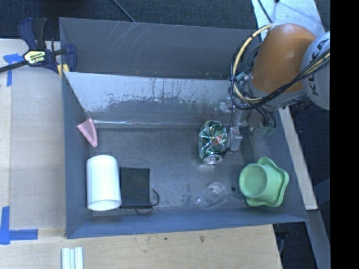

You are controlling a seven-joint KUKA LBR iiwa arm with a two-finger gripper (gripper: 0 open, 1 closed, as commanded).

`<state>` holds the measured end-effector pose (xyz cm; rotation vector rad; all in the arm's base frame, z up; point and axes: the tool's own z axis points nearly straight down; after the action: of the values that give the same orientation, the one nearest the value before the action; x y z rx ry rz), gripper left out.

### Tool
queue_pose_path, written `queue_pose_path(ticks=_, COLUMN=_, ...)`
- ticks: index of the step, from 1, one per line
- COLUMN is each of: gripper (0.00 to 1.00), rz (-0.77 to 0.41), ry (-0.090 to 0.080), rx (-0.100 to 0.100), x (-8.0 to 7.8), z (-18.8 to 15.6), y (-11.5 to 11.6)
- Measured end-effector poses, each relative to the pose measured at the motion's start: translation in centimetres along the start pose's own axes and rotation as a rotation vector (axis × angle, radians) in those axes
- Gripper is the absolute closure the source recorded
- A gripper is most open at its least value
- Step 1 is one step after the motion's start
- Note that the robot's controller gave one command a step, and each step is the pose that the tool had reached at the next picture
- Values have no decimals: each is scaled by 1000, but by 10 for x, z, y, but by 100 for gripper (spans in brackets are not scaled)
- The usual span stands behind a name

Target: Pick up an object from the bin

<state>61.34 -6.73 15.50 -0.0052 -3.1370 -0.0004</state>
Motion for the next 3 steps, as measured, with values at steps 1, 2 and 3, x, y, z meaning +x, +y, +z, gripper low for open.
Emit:
queue_pose_path(ticks=1, gripper=0, rz=0, ry=0, rx=0, x=0, z=-1, y=0)
queue_pose_path(ticks=2, gripper=0, rz=-34, ry=-6, rx=0, x=2, z=-3, y=-5)
queue_pose_path(ticks=3, gripper=0, rz=-146, ry=-11, rx=3, x=2, z=34, y=25)
